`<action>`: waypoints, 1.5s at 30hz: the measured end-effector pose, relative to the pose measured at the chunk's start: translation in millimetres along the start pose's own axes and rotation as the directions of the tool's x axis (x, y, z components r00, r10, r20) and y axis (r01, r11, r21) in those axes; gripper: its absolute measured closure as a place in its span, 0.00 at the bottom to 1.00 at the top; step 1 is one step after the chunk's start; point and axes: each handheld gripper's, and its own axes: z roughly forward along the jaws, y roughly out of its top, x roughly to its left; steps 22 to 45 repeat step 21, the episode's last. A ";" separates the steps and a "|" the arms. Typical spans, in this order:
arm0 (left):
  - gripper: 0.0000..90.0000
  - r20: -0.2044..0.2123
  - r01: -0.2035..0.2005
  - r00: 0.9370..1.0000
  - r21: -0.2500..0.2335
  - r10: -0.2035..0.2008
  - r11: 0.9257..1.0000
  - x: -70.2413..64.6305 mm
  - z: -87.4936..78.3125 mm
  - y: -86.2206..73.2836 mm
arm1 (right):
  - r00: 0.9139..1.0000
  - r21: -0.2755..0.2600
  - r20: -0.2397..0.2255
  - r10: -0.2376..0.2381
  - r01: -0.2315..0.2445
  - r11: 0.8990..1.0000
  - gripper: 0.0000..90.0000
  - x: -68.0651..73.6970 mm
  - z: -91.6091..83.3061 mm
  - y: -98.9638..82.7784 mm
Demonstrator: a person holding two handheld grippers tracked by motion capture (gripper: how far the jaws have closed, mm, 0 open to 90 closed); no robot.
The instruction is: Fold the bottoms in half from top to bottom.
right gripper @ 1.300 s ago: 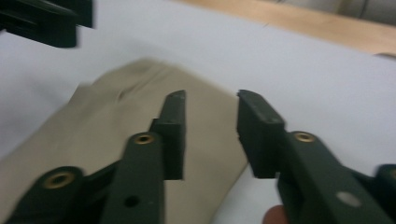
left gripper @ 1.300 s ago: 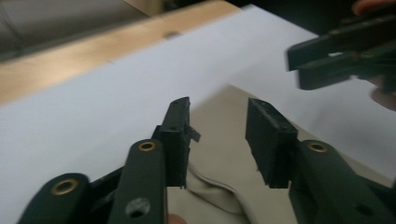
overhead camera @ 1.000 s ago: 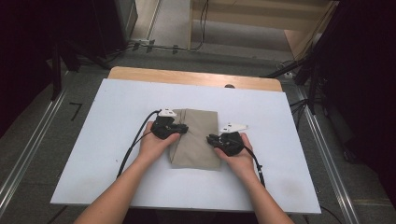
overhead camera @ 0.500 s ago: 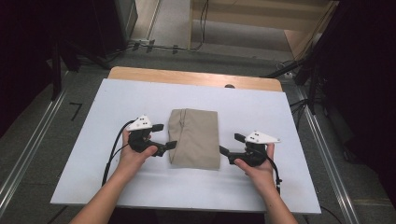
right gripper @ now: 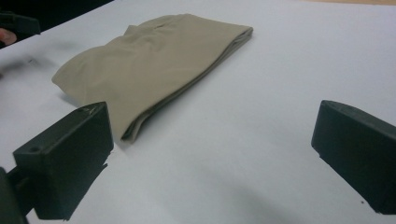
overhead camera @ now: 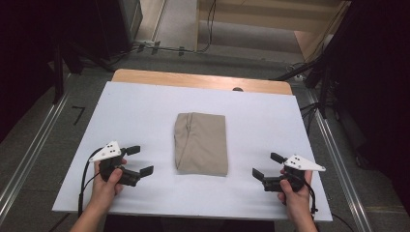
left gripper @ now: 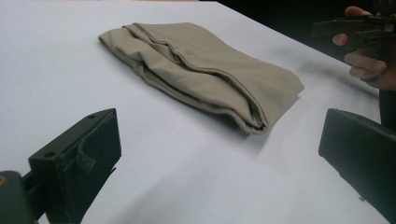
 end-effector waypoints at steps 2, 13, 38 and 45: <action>0.00 -0.029 -0.012 1.000 -0.002 0.012 1.000 2.5 -10.8 -2.8 | 1.000 0.007 0.019 -0.015 0.015 1.000 0.00 -2.6 -6.6 -5.0; 0.00 -0.088 0.017 0.996 -0.034 -0.020 0.999 21.6 -55.5 -19.2 | 0.994 0.022 0.108 0.004 -0.006 1.000 0.00 -28.6 -22.5 -25.2; 0.00 -0.095 0.004 0.996 -0.007 -0.005 1.000 20.1 -49.1 -19.5 | 0.995 0.013 0.101 0.025 -0.027 1.000 0.00 -30.3 -21.9 -26.5; 0.00 -0.095 0.004 0.996 -0.007 -0.005 1.000 20.1 -49.1 -19.5 | 0.995 0.013 0.101 0.025 -0.027 1.000 0.00 -30.3 -21.9 -26.5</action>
